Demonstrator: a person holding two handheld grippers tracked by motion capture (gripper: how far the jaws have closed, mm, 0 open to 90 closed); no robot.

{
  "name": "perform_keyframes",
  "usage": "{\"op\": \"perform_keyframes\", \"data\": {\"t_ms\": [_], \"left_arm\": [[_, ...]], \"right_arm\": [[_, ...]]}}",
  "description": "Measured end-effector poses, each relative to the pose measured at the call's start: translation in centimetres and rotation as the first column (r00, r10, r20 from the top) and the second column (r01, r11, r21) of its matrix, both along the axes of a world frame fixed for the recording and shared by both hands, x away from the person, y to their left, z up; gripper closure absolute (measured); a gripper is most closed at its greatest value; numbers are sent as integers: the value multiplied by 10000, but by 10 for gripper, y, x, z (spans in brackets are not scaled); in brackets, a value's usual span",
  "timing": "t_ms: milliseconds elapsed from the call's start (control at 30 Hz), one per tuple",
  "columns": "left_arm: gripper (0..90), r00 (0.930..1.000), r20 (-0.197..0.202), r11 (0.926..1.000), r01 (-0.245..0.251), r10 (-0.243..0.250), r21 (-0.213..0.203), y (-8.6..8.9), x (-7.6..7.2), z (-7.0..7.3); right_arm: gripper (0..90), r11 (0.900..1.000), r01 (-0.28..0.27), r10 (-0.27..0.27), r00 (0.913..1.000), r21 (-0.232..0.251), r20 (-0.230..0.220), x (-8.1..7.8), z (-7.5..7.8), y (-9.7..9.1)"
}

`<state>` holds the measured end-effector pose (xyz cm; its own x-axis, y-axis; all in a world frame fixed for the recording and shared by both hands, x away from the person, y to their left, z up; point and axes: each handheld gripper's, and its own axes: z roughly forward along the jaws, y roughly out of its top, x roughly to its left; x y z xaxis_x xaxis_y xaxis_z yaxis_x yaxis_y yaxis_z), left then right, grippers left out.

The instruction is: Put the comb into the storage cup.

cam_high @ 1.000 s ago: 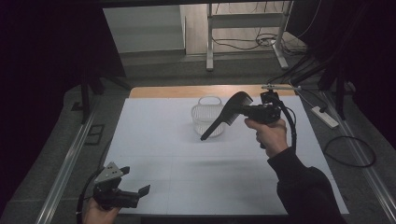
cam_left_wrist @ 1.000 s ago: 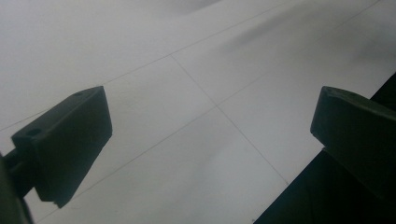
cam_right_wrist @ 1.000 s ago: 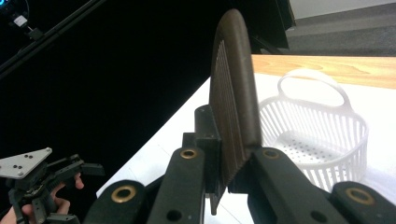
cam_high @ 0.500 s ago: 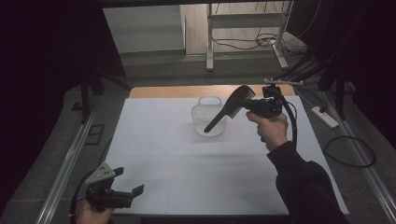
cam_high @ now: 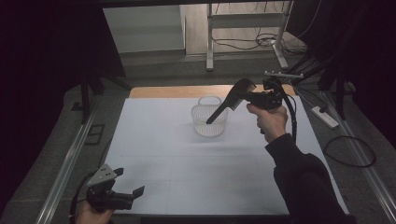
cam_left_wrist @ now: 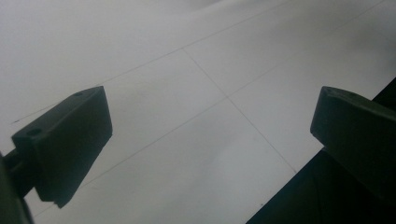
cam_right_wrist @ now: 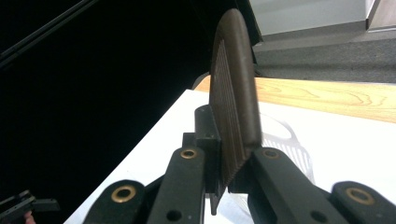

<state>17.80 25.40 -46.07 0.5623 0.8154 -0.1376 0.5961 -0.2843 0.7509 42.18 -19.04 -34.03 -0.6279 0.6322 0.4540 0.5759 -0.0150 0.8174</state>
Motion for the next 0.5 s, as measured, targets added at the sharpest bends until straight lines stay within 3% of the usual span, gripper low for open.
{"op": "perform_keyframes", "data": {"t_ms": [500], "left_arm": [[0,9999,-95,9998,130,-131,-137,1,1,-1]], "right_arm": [[858,9990,429,-429,9991,-87,-11,18,-3,2]]}}
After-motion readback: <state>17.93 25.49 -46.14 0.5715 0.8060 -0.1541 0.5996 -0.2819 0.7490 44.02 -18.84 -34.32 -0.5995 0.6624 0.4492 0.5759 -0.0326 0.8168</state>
